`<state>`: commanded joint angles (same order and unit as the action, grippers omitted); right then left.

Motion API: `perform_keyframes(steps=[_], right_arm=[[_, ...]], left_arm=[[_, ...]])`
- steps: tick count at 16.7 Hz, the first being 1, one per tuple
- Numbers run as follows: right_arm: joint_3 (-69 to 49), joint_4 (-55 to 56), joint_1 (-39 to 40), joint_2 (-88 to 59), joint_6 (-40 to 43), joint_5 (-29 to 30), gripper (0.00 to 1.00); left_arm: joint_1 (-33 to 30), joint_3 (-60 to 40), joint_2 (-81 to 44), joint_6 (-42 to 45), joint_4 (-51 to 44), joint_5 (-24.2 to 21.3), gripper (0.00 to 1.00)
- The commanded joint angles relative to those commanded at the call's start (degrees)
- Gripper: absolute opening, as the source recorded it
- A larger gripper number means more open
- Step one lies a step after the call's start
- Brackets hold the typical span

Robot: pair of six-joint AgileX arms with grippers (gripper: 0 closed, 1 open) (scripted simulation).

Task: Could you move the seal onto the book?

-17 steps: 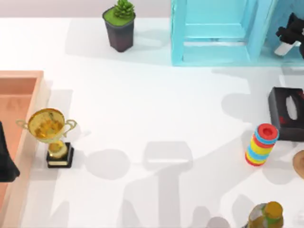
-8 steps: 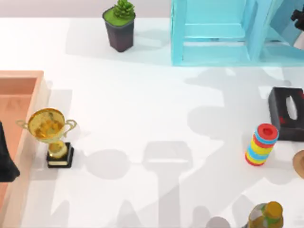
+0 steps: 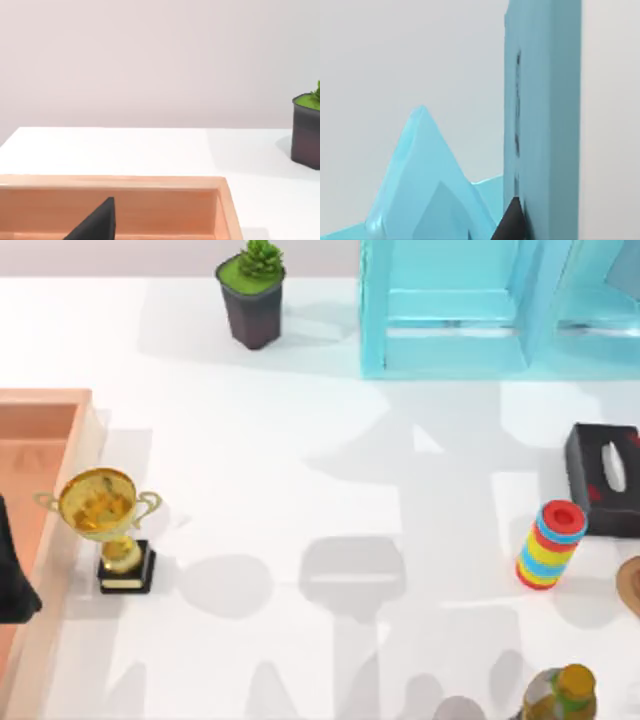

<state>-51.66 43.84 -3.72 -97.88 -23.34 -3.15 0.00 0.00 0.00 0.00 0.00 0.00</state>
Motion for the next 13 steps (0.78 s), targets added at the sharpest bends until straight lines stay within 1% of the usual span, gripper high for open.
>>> perform_keyframes(steps=[4,7,10,13], right_arm=[[5.37,-5.95,-0.15,15.48,0.19,-0.32,0.0],[10.53,-11.49,-0.23,24.22,0.07,-0.66,0.0],[12.91,-13.97,-0.12,28.02,-0.22,-1.13,0.0],[12.97,-14.03,-0.12,28.12,-0.23,-1.15,0.0]], left_arm=[[0.0,0.0,0.0,0.0,0.0,0.0,1.0],[0.0,0.0,0.0,0.0,0.0,0.0,1.0],[0.0,0.0,0.0,0.0,0.0,0.0,1.0],[0.0,0.0,0.0,0.0,0.0,0.0,1.0]])
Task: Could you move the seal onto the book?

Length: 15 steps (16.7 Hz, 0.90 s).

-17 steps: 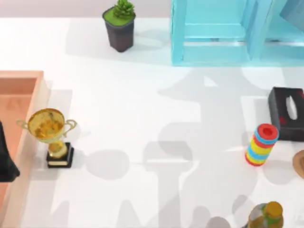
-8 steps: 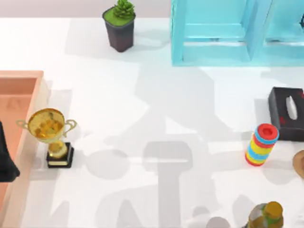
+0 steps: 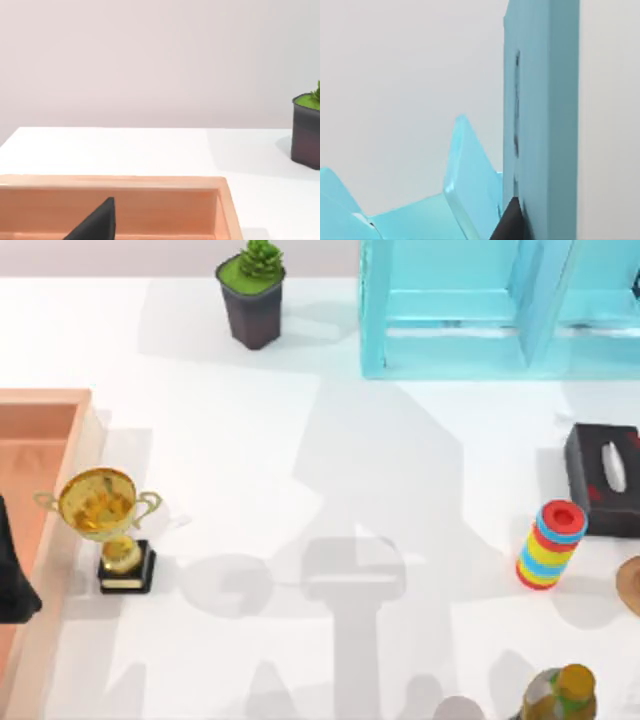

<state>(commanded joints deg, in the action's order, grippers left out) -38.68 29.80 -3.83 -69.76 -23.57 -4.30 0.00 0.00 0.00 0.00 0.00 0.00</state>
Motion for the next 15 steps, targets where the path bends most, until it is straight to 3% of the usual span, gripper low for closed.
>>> perform_keyframes(steps=[4,7,11,15], right_arm=[[-0.02,0.23,0.63,-0.77,0.61,0.36,0.0],[-0.49,1.49,4.62,-3.63,6.08,2.93,0.0],[-1.58,4.39,13.86,-10.31,21.41,9.43,0.0],[-2.87,7.86,25.51,-18.7,43.12,17.69,0.0]], left_arm=[[0.0,0.0,0.0,0.0,0.0,0.0,1.0],[0.0,0.0,0.0,0.0,0.0,0.0,1.0],[0.0,0.0,0.0,0.0,0.0,0.0,1.0],[0.0,0.0,0.0,0.0,0.0,0.0,1.0]])
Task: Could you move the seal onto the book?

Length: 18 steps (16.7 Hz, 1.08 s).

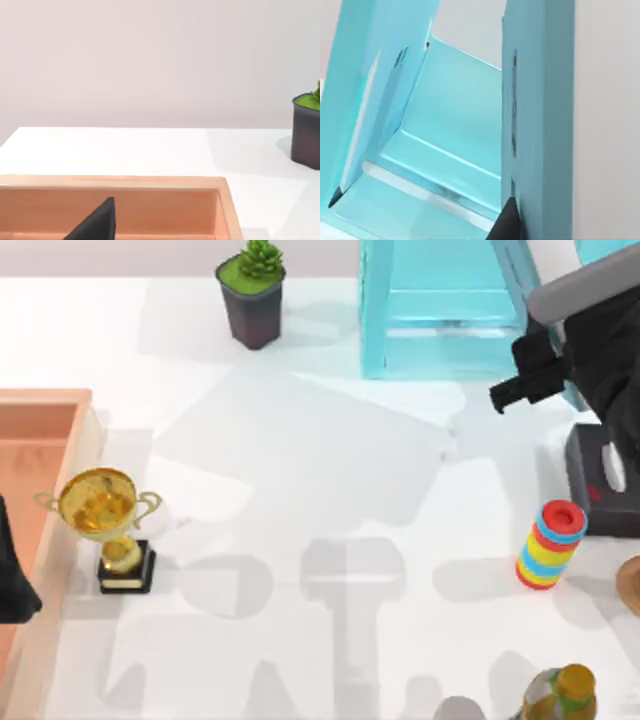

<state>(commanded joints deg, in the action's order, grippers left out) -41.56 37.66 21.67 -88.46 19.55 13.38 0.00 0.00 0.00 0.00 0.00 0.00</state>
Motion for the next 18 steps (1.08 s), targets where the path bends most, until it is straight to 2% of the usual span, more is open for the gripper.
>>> perform_keyframes(steps=[5,9,13,18], right_arm=[[-1.68,4.43,15.62,-10.25,28.6,9.75,0.0],[-2.73,7.14,26.22,-16.19,46.25,15.5,0.0],[-3.26,8.43,32.04,-19.14,54.79,18.61,0.0],[-2.81,8.32,32.3,-19.4,55.06,18.7,0.0]], left_arm=[[0.0,0.0,0.0,0.0,0.0,0.0,1.0],[0.0,0.0,0.0,0.0,0.0,0.0,1.0],[0.0,0.0,0.0,0.0,0.0,0.0,1.0],[0.0,0.0,0.0,0.0,0.0,0.0,1.0]])
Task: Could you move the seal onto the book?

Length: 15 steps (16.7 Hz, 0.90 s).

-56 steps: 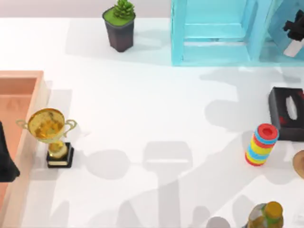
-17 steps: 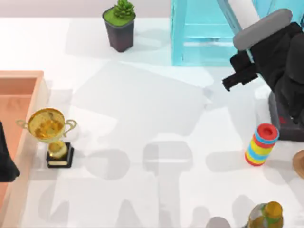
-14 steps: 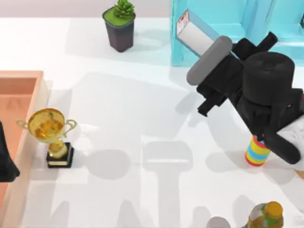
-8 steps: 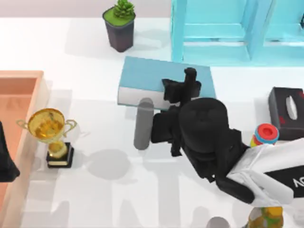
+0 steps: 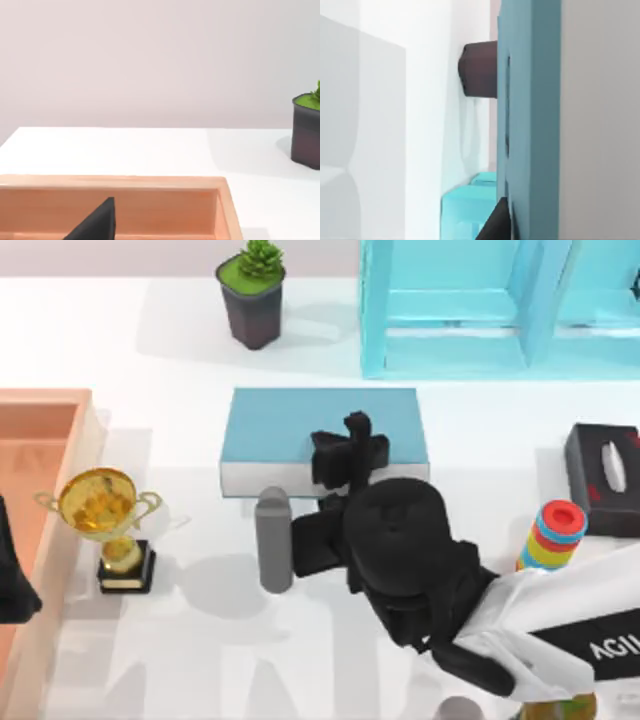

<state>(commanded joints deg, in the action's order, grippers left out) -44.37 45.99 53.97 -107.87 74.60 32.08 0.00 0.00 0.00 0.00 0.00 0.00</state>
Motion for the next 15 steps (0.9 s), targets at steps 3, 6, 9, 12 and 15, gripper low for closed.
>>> perform_keyframes(steps=[3,6,9,12,15], right_arm=[[0.2,0.09,0.35,0.39,0.1,0.32,0.0],[0.42,0.19,0.73,0.82,0.2,0.67,0.0],[0.4,0.05,0.46,0.39,-0.05,0.58,0.0],[0.61,1.87,0.65,-0.48,-0.16,0.79,0.0],[0.64,5.4,0.42,-3.5,-0.01,0.89,0.0]], left_arm=[[0.0,0.0,0.0,0.0,0.0,0.0,1.0],[0.0,0.0,0.0,0.0,0.0,0.0,1.0],[0.0,0.0,0.0,0.0,0.0,0.0,1.0],[0.0,0.0,0.0,0.0,0.0,0.0,1.0],[0.0,0.0,0.0,0.0,0.0,0.0,1.0]])
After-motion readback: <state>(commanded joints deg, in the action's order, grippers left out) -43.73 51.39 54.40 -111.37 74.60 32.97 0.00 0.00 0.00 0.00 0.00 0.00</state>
